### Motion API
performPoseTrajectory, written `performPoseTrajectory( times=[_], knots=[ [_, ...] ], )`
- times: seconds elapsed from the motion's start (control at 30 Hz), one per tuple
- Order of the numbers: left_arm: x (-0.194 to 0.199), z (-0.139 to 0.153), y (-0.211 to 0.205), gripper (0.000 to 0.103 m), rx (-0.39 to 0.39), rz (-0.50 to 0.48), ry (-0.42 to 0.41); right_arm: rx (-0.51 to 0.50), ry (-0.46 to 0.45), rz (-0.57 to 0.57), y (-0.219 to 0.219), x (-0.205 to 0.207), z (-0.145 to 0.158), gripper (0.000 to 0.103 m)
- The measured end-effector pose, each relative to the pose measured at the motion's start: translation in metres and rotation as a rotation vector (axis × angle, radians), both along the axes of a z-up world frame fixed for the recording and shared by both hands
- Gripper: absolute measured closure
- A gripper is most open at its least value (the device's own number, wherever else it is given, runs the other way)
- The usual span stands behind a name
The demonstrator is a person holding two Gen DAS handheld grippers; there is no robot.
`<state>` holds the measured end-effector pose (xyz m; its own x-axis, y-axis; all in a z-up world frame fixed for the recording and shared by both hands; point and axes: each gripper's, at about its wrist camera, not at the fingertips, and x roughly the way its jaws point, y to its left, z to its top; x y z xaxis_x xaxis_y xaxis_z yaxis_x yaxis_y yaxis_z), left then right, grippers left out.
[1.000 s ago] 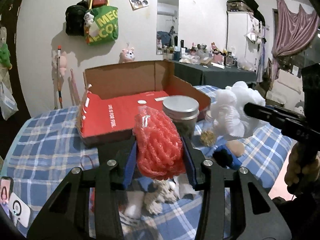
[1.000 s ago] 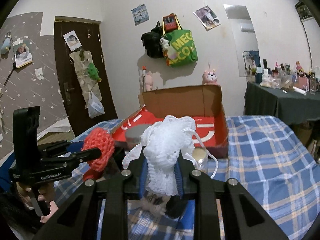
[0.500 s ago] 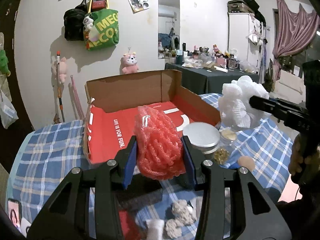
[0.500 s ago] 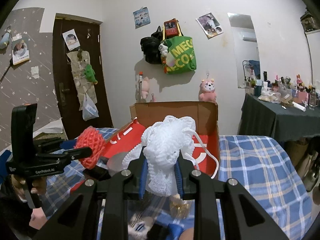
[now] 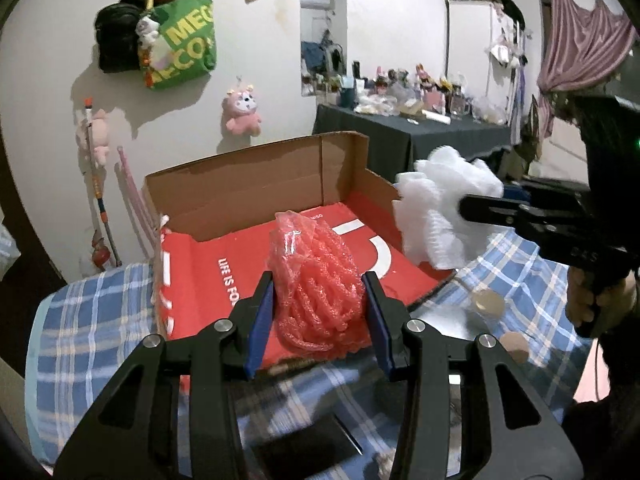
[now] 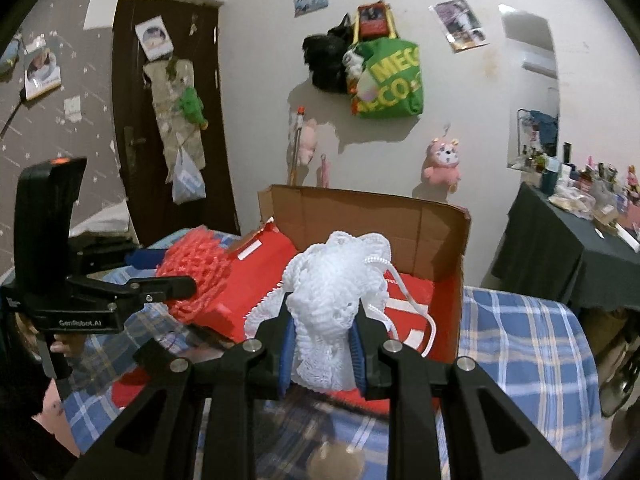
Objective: Organize soft objects
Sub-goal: 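Carry the red pouf in the left tool and white pouf in the right tool into the red-lined box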
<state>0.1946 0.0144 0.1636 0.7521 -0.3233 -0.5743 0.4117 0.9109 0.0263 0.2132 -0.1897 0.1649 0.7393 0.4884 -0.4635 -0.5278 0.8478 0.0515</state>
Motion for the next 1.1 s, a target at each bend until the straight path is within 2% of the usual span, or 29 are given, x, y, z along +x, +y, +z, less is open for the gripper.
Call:
performPoseTrajectory(
  times=[0.23, 0.4, 0.6, 0.7, 0.87, 1.1],
  knots=[
    [0.071, -0.005, -0.014, 0.062, 0.065, -0.032, 0.100, -0.102, 0.115, 0.011, 0.026, 0.085, -0.006, 0.077],
    [0.134, -0.025, -0.023, 0.062, 0.129, -0.027, 0.189, -0.146, 0.207, -0.027, 0.045, 0.150, -0.020, 0.077],
    [0.189, -0.046, -0.028, 0.062, 0.136, -0.026, 0.254, -0.203, 0.304, -0.085, 0.061, 0.210, -0.047, 0.077],
    [0.207, -0.059, -0.029, 0.062, 0.170, -0.003, 0.271, -0.235, 0.340, -0.107, 0.066, 0.228, -0.061, 0.077],
    [0.227, -0.073, -0.029, 0.062, 0.173, 0.015, 0.314, -0.234, 0.358, -0.132, 0.065, 0.243, -0.072, 0.075],
    [0.235, -0.088, -0.034, 0.057, 0.202, 0.032, 0.318, -0.232, 0.372, -0.136, 0.066, 0.248, -0.072, 0.064]
  ],
)
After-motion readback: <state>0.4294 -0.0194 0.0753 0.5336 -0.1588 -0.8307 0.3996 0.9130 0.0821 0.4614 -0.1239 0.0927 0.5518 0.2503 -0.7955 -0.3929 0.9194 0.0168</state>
